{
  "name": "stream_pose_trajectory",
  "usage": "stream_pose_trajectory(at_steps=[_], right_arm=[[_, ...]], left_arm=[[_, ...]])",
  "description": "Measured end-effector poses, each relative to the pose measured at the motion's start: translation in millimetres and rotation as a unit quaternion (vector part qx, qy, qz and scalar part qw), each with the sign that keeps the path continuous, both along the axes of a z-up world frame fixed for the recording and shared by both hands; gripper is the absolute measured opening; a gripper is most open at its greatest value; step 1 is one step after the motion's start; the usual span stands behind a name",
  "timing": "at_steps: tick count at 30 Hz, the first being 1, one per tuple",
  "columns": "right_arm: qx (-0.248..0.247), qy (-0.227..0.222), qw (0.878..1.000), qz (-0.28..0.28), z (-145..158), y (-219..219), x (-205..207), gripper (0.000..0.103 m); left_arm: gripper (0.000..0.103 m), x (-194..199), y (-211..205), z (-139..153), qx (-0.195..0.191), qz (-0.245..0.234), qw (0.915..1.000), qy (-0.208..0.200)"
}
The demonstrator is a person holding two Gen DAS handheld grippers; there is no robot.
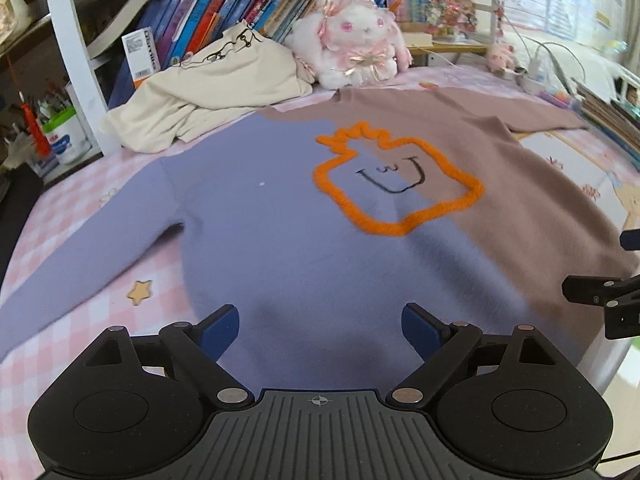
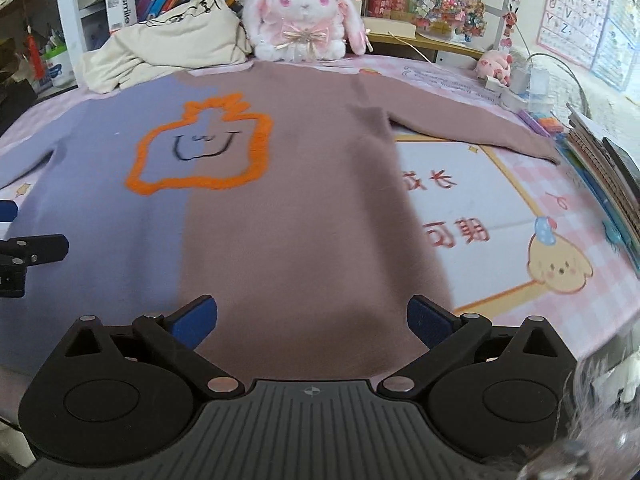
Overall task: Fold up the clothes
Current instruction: 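Release the hem with the left tool and withdraw both tools, then reach the left tool to the lavender sleeve cuff and close on it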
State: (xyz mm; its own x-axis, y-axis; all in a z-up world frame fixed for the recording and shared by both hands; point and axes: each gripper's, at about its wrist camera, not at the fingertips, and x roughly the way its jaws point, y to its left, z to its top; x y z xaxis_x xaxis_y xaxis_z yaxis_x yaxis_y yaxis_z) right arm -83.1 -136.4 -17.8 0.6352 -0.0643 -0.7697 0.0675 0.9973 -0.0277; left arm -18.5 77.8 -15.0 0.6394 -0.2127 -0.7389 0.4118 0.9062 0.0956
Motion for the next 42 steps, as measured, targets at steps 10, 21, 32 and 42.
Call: stream_pose_trajectory(at_steps=[10,21,32,42], right_arm=[[-0.009,-0.010,0.999,0.039,7,62,14,0.103],[-0.028,-0.017,0.989,0.145,12,109,26,0.103],[-0.046,-0.003,0.990,0.136,11,103,25,0.103],[-0.057,0.006,0.994,0.088,12,81,17,0.103]], left_arm=[[0.094,0,84,4,-0.024,0.081,0.9963,-0.016],[0.094,3,189,3,-0.082,0.244,0.9658,-0.034],[0.091,31,292,-20,-0.276,0.408,0.8700,-0.014],[0.078,73,312,-28,-0.298,0.436,0.8487,-0.030]])
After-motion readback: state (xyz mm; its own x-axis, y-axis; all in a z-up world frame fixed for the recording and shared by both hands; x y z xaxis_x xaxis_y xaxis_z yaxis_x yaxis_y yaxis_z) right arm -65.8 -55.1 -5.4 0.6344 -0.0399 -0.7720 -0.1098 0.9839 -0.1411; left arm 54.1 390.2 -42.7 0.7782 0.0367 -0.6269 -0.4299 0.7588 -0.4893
